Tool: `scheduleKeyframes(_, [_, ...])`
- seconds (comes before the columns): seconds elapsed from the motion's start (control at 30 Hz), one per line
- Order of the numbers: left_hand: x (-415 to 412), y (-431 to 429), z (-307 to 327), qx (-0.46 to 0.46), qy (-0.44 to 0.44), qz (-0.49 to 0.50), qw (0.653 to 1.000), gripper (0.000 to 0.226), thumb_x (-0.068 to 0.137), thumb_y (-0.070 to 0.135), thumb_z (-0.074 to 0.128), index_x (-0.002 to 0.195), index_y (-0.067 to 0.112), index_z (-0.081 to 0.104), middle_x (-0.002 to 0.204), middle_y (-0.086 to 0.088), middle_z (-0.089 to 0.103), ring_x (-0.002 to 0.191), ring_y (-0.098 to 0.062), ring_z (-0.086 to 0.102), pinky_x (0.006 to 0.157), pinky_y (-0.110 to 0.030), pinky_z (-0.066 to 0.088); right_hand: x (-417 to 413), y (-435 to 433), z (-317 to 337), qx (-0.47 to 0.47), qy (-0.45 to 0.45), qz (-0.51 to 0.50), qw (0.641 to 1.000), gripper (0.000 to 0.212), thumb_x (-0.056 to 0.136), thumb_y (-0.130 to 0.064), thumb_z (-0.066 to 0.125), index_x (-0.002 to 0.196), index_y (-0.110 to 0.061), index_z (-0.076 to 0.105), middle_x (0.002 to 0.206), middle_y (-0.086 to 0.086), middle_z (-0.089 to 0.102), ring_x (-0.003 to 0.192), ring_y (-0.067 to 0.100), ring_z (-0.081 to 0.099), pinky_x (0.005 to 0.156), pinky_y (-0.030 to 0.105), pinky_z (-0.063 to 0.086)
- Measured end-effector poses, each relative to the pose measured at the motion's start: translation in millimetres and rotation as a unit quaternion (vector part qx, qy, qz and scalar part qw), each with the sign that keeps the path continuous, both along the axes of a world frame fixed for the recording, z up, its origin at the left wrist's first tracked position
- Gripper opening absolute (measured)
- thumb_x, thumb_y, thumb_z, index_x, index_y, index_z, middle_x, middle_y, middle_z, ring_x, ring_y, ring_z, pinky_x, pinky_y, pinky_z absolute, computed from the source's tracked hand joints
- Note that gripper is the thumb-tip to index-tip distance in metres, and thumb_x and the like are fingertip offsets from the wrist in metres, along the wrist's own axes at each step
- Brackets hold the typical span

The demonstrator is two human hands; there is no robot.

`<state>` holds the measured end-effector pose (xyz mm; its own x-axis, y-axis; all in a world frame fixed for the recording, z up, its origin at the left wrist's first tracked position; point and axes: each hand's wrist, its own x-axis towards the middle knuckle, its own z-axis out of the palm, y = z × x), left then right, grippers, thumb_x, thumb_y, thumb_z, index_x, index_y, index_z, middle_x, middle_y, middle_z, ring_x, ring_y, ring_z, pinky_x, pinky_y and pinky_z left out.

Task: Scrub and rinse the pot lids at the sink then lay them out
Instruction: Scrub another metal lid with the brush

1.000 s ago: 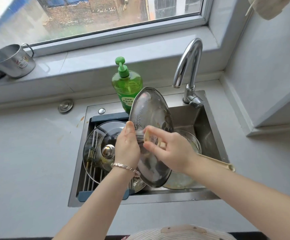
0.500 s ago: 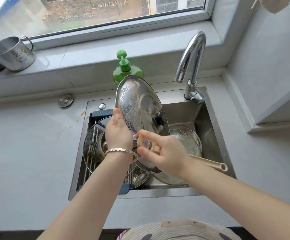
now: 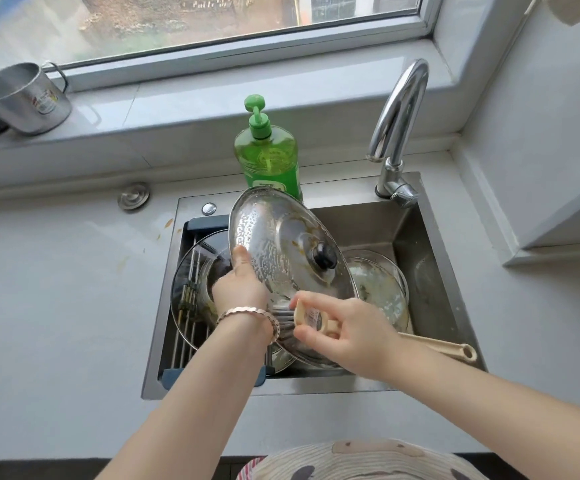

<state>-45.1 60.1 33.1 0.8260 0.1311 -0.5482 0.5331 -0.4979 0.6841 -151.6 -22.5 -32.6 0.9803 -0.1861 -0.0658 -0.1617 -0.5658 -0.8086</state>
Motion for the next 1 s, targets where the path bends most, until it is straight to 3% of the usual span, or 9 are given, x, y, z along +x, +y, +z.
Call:
scheduleKeyframes(0.1, [-8.2, 4.6, -7.4, -0.003, 0.000, 0.015, 1.000, 0.055, 0.094, 0.053, 0.034, 0.064, 0.007, 0.043, 0.063, -0.003, 0.043, 0.057, -0.017, 0.040, 0.052, -0.029, 0.029, 11.1, -15.8, -9.9, 0.070, 0.023, -0.071, 0.995, 0.015, 0.088, -0.044, 0.055, 0.096, -0.032, 0.059, 0.040, -0.008, 0.032, 0.043, 0.009, 0.027, 0.050, 0.025, 0.025])
scheduleKeyframes(0.2, [-9.5, 2.2, -10.7, -0.012, -0.012, 0.042, 0.999, 0.054, 0.095, 0.050, 0.036, 0.060, 0.010, 0.042, 0.062, -0.002, 0.045, 0.056, -0.016, 0.041, 0.059, -0.031, 0.035, 32.1, -29.4, -8.3, 0.126, 0.014, -0.135, 0.983, 0.015, 0.090, -0.039, 0.054, 0.077, -0.033, 0.054, 0.042, -0.011, 0.034, 0.039, 0.007, 0.028, 0.049, 0.026, 0.022])
scheduleKeyframes(0.27, [-7.3, 0.4, -10.4, -0.016, -0.003, 0.062, 0.998, 0.053, 0.095, 0.050, 0.037, 0.064, 0.007, 0.043, 0.062, -0.001, 0.044, 0.056, -0.017, 0.043, 0.054, -0.028, 0.035, 27.7, -15.5, -1.5, 0.130, 0.005, -0.103, 0.986, 0.011, 0.089, -0.041, 0.055, 0.081, -0.033, 0.056, 0.046, -0.010, 0.036, 0.041, 0.007, 0.030, 0.050, 0.027, 0.025])
scheduleKeyframes(0.37, [-7.3, -1.0, -14.1, -0.022, 0.022, 0.070, 0.997, 0.053, 0.094, 0.053, 0.036, 0.088, 0.003, 0.053, 0.066, 0.000, 0.043, 0.070, -0.023, 0.049, 0.073, -0.031, 0.042, 9.0, 0.3, -1.3, 0.145, 0.011, -0.057, 0.988, 0.016, 0.086, -0.041, 0.059, 0.099, -0.032, 0.061, 0.043, -0.009, 0.033, 0.044, 0.008, 0.031, 0.054, 0.028, 0.028])
scheduleKeyframes(0.47, [-13.4, -2.4, -14.2, -0.025, 0.041, 0.097, 0.994, 0.054, 0.094, 0.054, 0.037, 0.109, 0.004, 0.053, 0.072, 0.000, 0.043, 0.070, -0.021, 0.047, 0.071, -0.029, 0.040, 12.7, -27.9, -14.1, 0.153, 0.013, -0.118, 0.981, 0.017, 0.082, -0.052, 0.054, 0.087, -0.037, 0.059, 0.057, -0.009, 0.044, 0.049, 0.008, 0.035, 0.058, 0.028, 0.032])
scheduleKeyframes(0.7, [-24.1, -8.3, -8.7, -0.028, 0.048, 0.115, 0.992, 0.052, 0.093, 0.053, 0.040, 0.066, 0.009, 0.038, 0.063, 0.001, 0.037, 0.052, -0.012, 0.035, 0.044, -0.020, 0.035, -16.5, -24.1, -18.8, 0.140, 0.073, -0.123, 0.980, 0.017, 0.088, -0.047, 0.052, 0.074, -0.037, 0.052, 0.055, -0.014, 0.049, 0.055, 0.006, 0.048, 0.063, 0.034, 0.040])
scheduleKeyframes(0.8, [-30.5, -11.8, -6.8, -0.018, 0.043, 0.076, 0.996, 0.051, 0.095, 0.051, 0.036, 0.061, 0.013, 0.033, 0.062, 0.002, 0.037, 0.052, -0.011, 0.035, 0.045, -0.019, 0.028, -5.0, -21.9, -7.8, 0.097, 0.069, -0.110, 0.987, 0.019, 0.088, -0.048, 0.050, 0.072, -0.039, 0.048, 0.044, -0.016, 0.043, 0.045, 0.004, 0.036, 0.054, 0.027, 0.031])
scheduleKeyframes(0.93, [-23.0, -8.7, -4.7, -0.004, 0.016, 0.022, 1.000, 0.051, 0.097, 0.049, 0.034, 0.060, 0.015, 0.026, 0.062, 0.002, 0.030, 0.052, -0.011, 0.028, 0.048, -0.026, 0.024, 9.3, -35.7, -12.0, 0.133, 0.066, -0.226, 0.963, 0.010, 0.090, -0.048, 0.050, 0.084, -0.039, 0.052, 0.082, -0.020, 0.057, 0.078, 0.005, 0.053, 0.076, 0.032, 0.044])
scheduleKeyframes(1.0, [-15.0, -4.0, -5.4, 0.002, 0.009, 0.002, 1.000, 0.051, 0.096, 0.050, 0.034, 0.060, 0.014, 0.027, 0.063, 0.002, 0.031, 0.053, -0.011, 0.029, 0.049, -0.027, 0.024, -0.6, -17.0, -9.8, 0.091, 0.089, -0.207, 0.970, 0.015, 0.090, -0.048, 0.048, 0.078, -0.039, 0.050, 0.069, -0.016, 0.054, 0.070, 0.009, 0.052, 0.067, 0.033, 0.042])
